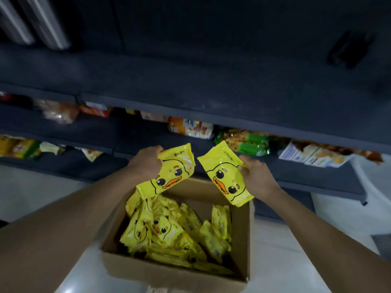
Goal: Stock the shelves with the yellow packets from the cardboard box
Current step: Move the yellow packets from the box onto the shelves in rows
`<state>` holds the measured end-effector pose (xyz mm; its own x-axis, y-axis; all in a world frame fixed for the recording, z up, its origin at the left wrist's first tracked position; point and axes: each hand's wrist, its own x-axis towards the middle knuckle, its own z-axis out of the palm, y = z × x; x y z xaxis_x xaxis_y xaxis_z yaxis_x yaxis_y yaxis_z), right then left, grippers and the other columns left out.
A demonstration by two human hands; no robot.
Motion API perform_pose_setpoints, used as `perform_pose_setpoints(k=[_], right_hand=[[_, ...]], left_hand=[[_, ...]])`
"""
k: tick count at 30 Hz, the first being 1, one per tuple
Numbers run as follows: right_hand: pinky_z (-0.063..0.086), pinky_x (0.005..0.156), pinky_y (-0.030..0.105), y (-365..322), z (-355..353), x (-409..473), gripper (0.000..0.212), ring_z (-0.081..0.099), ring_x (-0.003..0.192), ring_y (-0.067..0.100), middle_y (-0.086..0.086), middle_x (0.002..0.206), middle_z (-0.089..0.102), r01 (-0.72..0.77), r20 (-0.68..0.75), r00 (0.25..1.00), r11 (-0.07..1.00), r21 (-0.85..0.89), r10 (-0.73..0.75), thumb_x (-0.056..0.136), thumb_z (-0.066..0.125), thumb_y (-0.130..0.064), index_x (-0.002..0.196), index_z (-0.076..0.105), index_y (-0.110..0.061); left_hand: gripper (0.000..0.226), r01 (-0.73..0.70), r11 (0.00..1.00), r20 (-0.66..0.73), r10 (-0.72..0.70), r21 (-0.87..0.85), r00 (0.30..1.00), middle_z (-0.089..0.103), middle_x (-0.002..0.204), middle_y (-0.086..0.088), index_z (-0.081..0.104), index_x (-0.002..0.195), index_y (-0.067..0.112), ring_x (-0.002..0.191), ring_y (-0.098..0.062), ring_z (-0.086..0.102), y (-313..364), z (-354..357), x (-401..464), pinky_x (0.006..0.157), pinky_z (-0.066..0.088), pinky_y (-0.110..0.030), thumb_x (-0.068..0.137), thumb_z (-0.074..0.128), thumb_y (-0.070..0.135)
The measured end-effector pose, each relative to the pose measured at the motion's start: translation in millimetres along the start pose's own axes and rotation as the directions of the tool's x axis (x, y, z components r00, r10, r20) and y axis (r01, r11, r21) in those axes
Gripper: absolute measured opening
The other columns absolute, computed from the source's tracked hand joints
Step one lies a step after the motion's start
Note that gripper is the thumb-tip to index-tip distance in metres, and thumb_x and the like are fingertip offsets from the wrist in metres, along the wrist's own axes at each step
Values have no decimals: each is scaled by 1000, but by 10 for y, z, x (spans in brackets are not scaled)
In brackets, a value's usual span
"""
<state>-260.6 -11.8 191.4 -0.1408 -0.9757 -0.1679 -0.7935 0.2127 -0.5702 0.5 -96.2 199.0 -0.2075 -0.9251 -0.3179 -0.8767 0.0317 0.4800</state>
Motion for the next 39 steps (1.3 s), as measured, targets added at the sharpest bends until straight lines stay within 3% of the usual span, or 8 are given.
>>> perform_pose_setpoints(k=[4,6,9,12,15,21,34,39], right_hand=[[33,63,27,-423,-627,-40,11,53,76,26,8,84,56,122,-89,988,992,-17,-123,96,43,-6,98,54,-10],[29,60,32,-653,-972,-102,13,51,71,29,10,77,54,171,-148,973,984,-49,-176,95,43,-5,84,45,-12],[37,62,35,-979,-1460,-183,11,53,72,26,8,77,57,229,-236,941,970,-76,-241,93,45,-6,84,48,-12],[35,57,20,-1267,-1877,-269,11,51,69,13,-5,74,55,278,-302,906,955,-105,-297,92,49,-8,85,51,-16],[36,57,16,-1544,-2225,-327,12,50,67,5,-7,75,56,312,-364,868,941,-129,-338,92,49,-8,85,52,-17],[36,54,20,-2097,-2732,-367,11,52,66,13,3,79,59,283,-492,813,950,-134,-312,94,45,-9,88,52,-14],[36,48,25,-2538,-3302,-198,10,49,60,16,6,84,57,197,-562,765,945,-262,-315,96,44,-10,94,52,-16],[39,57,30,-2732,-3663,45,11,55,76,23,8,90,60,195,-597,722,931,-309,-350,95,46,-11,97,57,-13]], left_hand=[[20,-101,993,-62,98,-52,993,59,90,-9,58,106,10,65,-18,52,366,-499,-177,55,39,-26,95,42,5],[25,-169,984,-107,163,-55,981,60,99,-10,58,112,11,67,-15,48,568,-789,-278,54,35,-25,94,41,4],[22,-219,976,-175,213,-18,961,59,100,-8,58,103,15,74,-17,53,855,-1234,-402,55,38,-25,94,41,5],[22,-266,964,-236,260,6,936,60,86,-4,56,86,18,69,-18,57,1106,-1675,-524,53,43,-27,91,42,2],[22,-314,949,-289,305,14,907,65,87,-7,63,90,14,78,-24,64,1328,-2108,-617,65,51,-34,90,44,2],[22,-415,908,-381,405,60,831,65,89,-9,65,94,6,80,-26,63,1651,-2786,-646,64,49,-32,87,46,-1],[26,-484,861,-486,494,158,721,60,79,0,57,81,22,71,-17,59,1922,-3575,-450,59,45,-30,89,45,1],[26,-494,859,-529,486,139,696,60,79,-2,58,80,19,69,-18,59,2110,-3881,-330,54,43,-28,89,44,-1]])
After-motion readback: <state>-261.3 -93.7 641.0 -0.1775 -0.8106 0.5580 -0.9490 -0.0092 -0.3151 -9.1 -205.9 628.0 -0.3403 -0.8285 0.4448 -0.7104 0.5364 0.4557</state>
